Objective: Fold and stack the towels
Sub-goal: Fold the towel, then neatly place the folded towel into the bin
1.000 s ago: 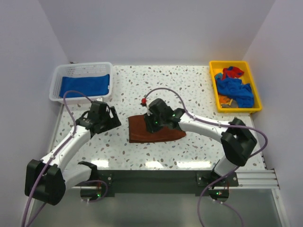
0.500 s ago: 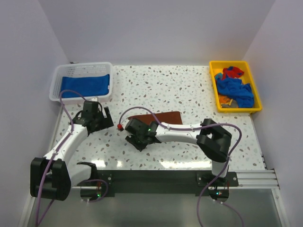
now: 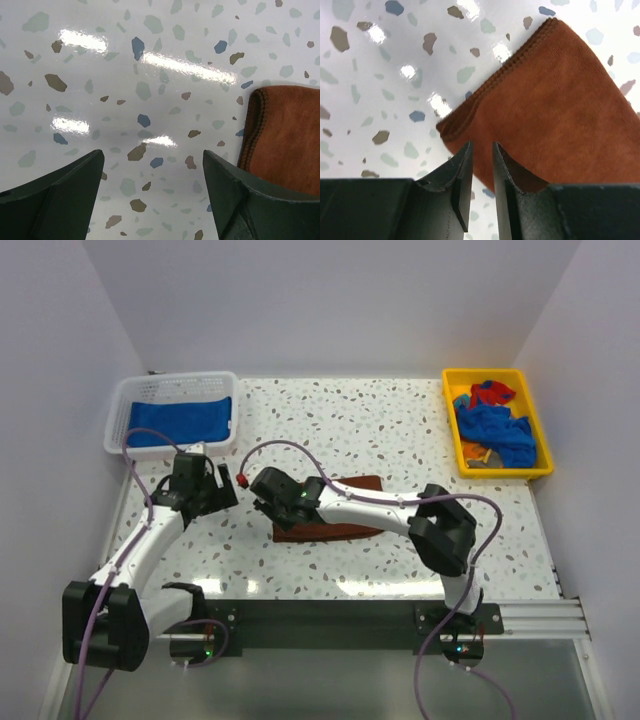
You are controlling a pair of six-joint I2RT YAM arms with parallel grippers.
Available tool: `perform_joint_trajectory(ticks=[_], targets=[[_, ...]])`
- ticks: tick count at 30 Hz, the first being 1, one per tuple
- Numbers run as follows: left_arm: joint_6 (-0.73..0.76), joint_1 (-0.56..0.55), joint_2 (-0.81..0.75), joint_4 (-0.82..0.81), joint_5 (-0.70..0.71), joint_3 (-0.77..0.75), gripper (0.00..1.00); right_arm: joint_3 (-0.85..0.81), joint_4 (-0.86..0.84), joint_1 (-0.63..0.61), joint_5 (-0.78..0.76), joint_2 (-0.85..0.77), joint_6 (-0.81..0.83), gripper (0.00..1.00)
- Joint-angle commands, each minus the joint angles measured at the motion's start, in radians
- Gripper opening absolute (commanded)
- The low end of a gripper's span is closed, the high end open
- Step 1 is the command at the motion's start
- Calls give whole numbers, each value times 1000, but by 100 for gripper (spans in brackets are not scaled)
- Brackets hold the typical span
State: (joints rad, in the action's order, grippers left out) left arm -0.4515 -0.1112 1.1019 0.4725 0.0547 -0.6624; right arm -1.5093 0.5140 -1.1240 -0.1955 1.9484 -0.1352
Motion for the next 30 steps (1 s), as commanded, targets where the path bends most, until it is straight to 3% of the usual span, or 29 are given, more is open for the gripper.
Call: perform_joint_trajectory(ticks=[1,9,14,22,30], targets=[[22,11,-28,-23,53,-13,85,-49,-9,1,4,81,8,25],[20,16,-24,-21,48,-14,85,35,-45,-23,139,72,-63,25],[19,18,-28,-23,40,-13,85,35,-31,-26,100,34,-90,29],[17,19,-31,-25,43,-11,85,-32,9,-26,11,30,-174,58],[14,24,-28,-21,53,-11,86,-32,-11,-26,15,99,-222,64]])
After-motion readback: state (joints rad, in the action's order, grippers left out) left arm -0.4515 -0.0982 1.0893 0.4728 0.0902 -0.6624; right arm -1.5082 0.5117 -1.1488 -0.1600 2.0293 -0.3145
